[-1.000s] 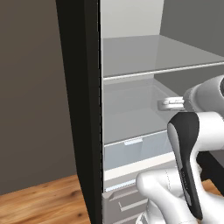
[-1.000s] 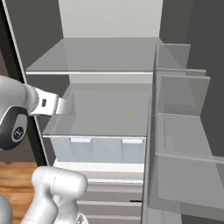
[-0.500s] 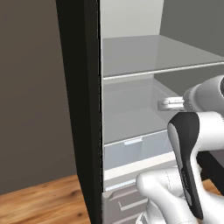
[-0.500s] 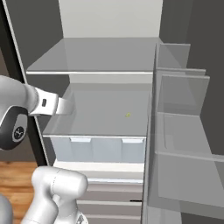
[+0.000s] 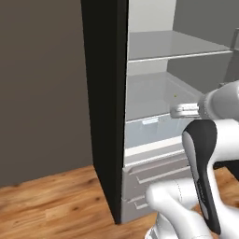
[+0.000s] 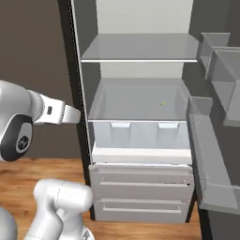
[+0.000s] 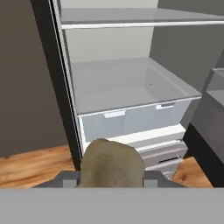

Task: Retrieve the bottle and the shaker from the cabinet and place them next to the mixing bowl on the counter. Then add garlic from the fridge to the mixing bowl.

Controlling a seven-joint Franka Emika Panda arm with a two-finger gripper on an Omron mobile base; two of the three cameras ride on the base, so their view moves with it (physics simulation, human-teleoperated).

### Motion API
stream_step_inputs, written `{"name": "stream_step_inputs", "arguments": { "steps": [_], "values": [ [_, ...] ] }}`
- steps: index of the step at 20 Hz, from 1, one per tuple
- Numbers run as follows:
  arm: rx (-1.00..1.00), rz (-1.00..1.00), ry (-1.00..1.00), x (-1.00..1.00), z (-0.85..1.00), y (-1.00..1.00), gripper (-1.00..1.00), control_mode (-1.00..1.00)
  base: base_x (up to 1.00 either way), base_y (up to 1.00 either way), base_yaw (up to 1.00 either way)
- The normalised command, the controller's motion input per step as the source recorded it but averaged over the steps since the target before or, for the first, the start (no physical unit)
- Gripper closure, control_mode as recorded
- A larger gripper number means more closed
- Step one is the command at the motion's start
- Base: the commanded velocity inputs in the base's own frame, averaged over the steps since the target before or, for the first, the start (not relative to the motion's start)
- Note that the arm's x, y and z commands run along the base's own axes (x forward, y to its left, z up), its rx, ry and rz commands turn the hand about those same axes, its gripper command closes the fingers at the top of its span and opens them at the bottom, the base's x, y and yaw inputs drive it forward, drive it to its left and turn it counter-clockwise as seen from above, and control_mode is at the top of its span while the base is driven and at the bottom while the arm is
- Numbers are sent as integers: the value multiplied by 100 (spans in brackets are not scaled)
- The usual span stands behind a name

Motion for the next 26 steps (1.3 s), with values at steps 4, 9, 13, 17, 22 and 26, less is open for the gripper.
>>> {"name": "stream_step_inputs", "arguments": {
  "steps": [4, 9, 13, 17, 22, 26],
  "values": [
    [0, 0, 0, 0, 0, 0, 100, 100, -63, 96, -16],
    [0, 0, 0, 0, 0, 0, 100, 100, -60, 40, -43],
    [0, 0, 0, 0, 0, 0, 100, 100, -55, 6, -74],
    [0, 0, 0, 0, 0, 0, 100, 100, -42, 13, -83],
    [0, 0, 0, 0, 0, 0, 100, 100, -49, 28, -81],
    [0, 0, 0, 0, 0, 0, 100, 100, -46, 23, -78]
  ]
}}
